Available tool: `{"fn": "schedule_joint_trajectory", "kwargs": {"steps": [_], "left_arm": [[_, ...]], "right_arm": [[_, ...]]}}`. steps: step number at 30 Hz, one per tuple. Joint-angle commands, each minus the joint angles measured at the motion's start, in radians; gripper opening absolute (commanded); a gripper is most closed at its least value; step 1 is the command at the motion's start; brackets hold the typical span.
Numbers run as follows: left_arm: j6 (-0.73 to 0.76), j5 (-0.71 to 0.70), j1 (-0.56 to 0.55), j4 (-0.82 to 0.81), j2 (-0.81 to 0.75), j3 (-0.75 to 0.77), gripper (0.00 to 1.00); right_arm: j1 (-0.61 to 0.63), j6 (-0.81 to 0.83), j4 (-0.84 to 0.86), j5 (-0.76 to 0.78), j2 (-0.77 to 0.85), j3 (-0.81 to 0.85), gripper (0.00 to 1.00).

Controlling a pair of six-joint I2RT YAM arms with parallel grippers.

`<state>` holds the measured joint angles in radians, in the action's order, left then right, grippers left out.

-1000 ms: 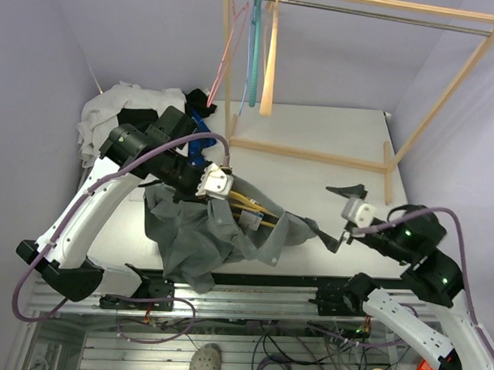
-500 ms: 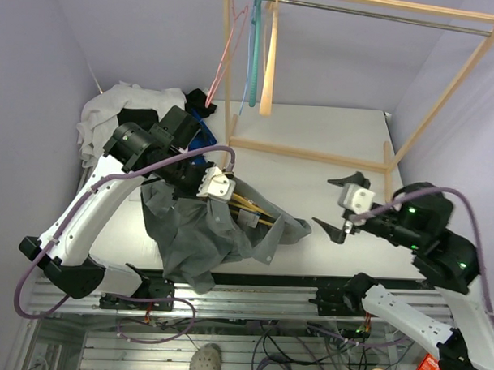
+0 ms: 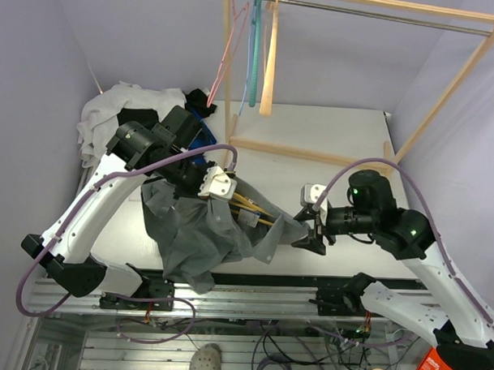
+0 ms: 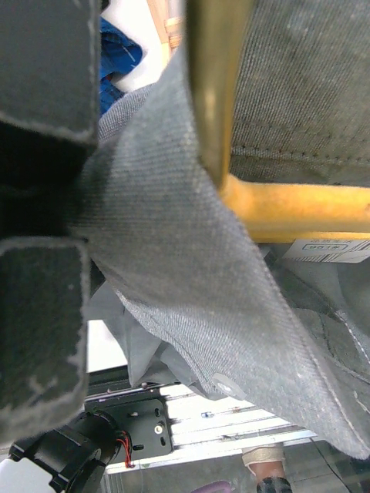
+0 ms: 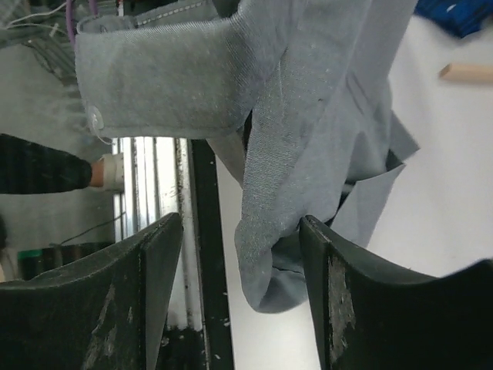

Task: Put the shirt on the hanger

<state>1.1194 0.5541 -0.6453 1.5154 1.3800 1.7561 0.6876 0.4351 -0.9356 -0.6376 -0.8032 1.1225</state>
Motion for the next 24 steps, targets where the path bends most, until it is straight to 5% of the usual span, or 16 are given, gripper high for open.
{"fn": "schedule_joint_trajectory", "kwargs": {"steps": [1, 11, 24], "left_arm": [[0.013, 0.025, -0.005, -0.014, -0.003, 0.028, 0.07], [0.007, 0.042, -0.005, -0.015, 0.009, 0.019, 0.07], [0.018, 0.111, -0.005, -0.018, 0.069, 0.03, 0.07]], "right_arm": [[0.004, -0.019, 0.101, -0.076, 0.007, -0.038, 0.59], [0.005, 0.007, 0.266, -0.12, -0.086, -0.027, 0.01], [0.006, -0.023, 0.379, -0.177, -0.181, 0.012, 0.0]]}}
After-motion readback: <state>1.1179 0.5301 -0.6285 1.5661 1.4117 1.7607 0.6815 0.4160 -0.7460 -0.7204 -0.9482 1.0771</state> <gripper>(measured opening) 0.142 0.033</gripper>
